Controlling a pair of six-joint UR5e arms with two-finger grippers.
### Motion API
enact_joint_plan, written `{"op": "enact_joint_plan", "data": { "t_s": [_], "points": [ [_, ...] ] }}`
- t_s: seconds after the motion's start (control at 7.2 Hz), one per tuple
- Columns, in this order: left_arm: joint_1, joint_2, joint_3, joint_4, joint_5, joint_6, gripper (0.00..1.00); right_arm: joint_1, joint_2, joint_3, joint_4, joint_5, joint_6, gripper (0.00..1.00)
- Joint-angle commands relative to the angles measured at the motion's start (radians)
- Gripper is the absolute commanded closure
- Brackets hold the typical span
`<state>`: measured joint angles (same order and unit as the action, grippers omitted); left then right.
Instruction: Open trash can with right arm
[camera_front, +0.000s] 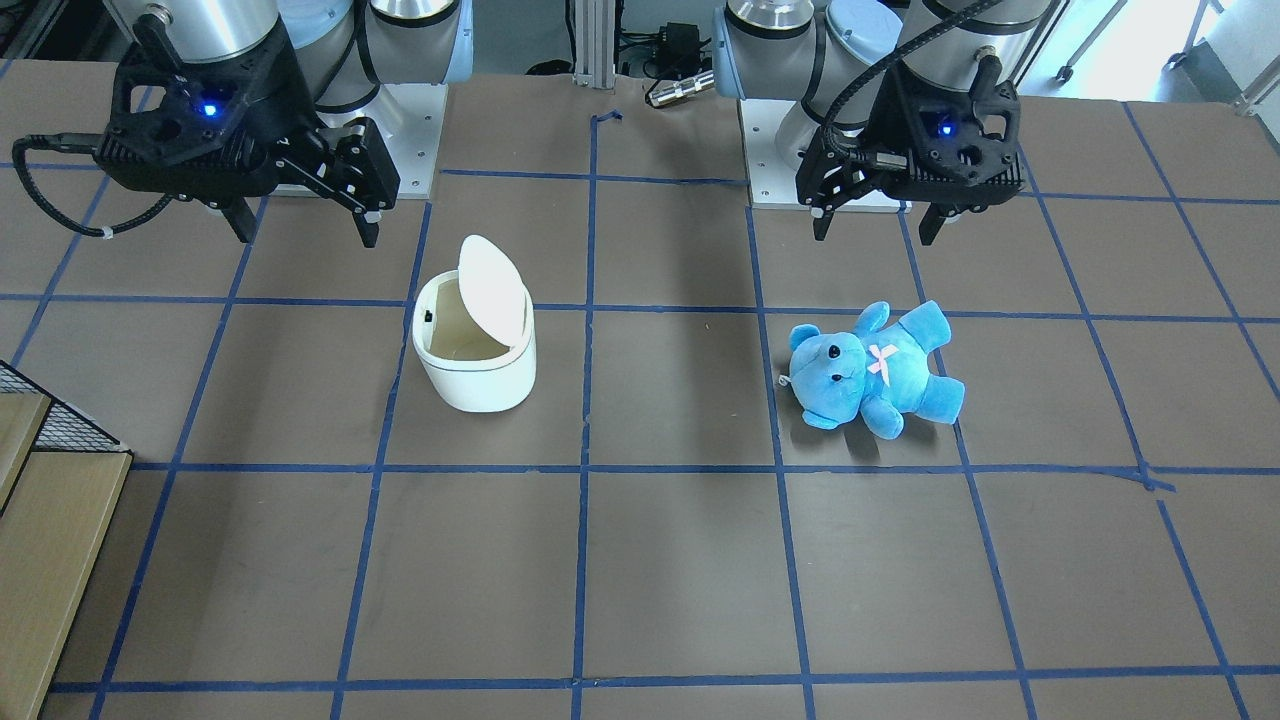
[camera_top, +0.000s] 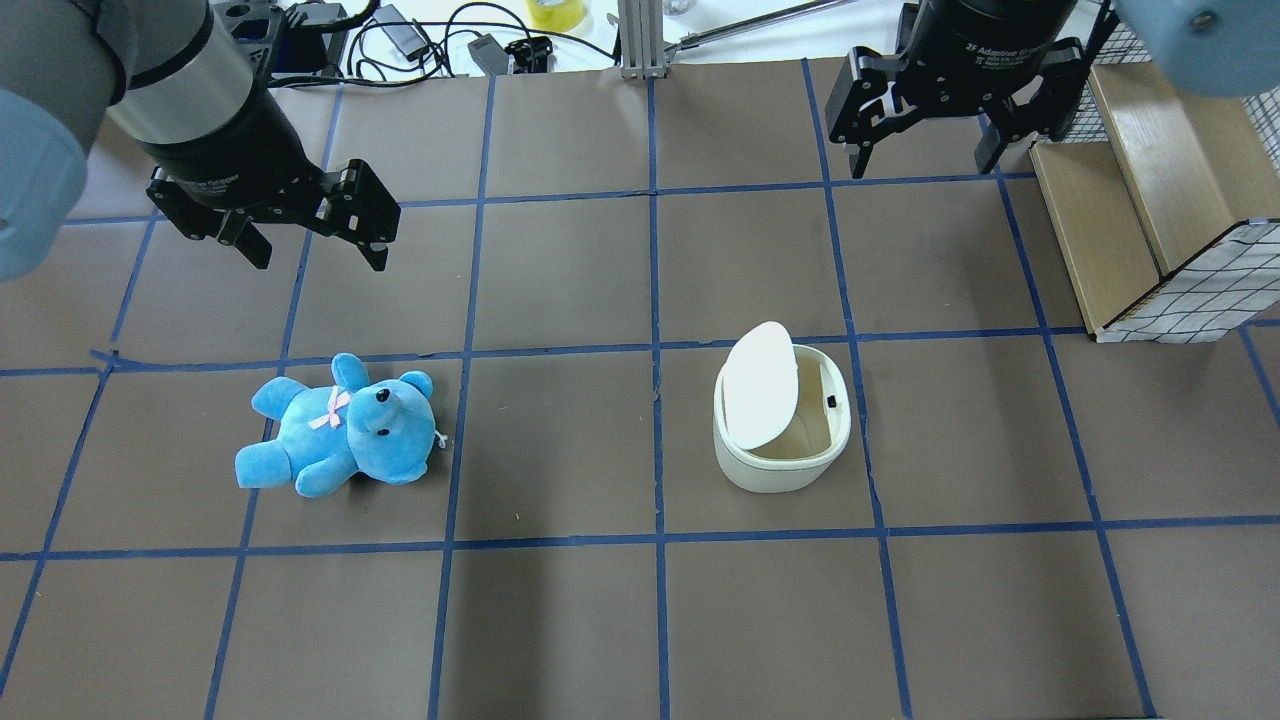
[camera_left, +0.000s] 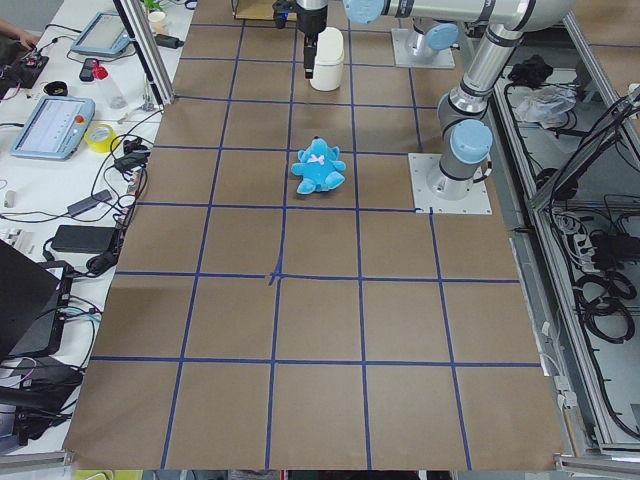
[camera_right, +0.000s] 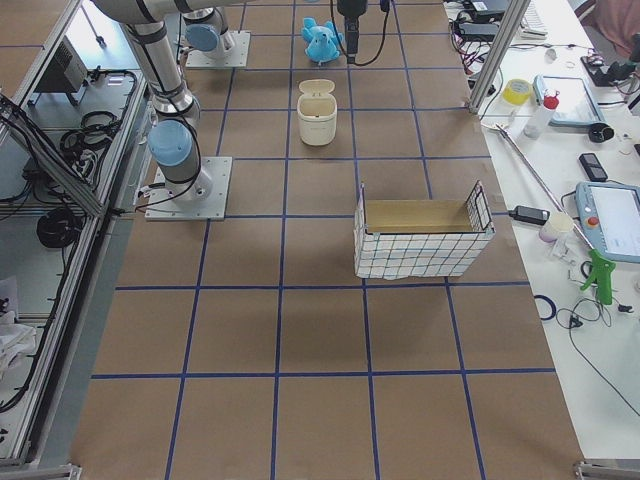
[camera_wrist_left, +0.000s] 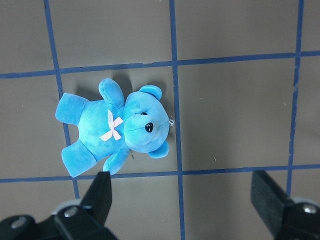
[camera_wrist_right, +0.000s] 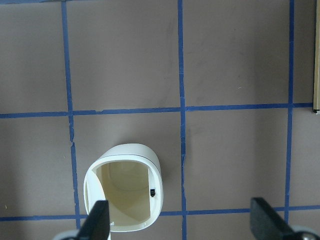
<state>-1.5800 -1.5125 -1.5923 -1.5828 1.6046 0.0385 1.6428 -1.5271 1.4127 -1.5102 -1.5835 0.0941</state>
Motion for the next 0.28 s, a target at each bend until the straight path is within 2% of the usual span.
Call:
{"op": "enact_joint_plan", "data": {
  "t_s": [0.0,0.14],
  "points": [
    [0.000,0.000,0.000,0.000,0.000,0.001,0.00,0.000,0.001,0.000,-0.005,-0.001,-0.002,0.00],
    [0.000,0.000,0.000,0.000,0.000,0.000,0.00,0.000,-0.001,0.000,-0.005,-0.003,-0.002,0.00]
  ]
}}
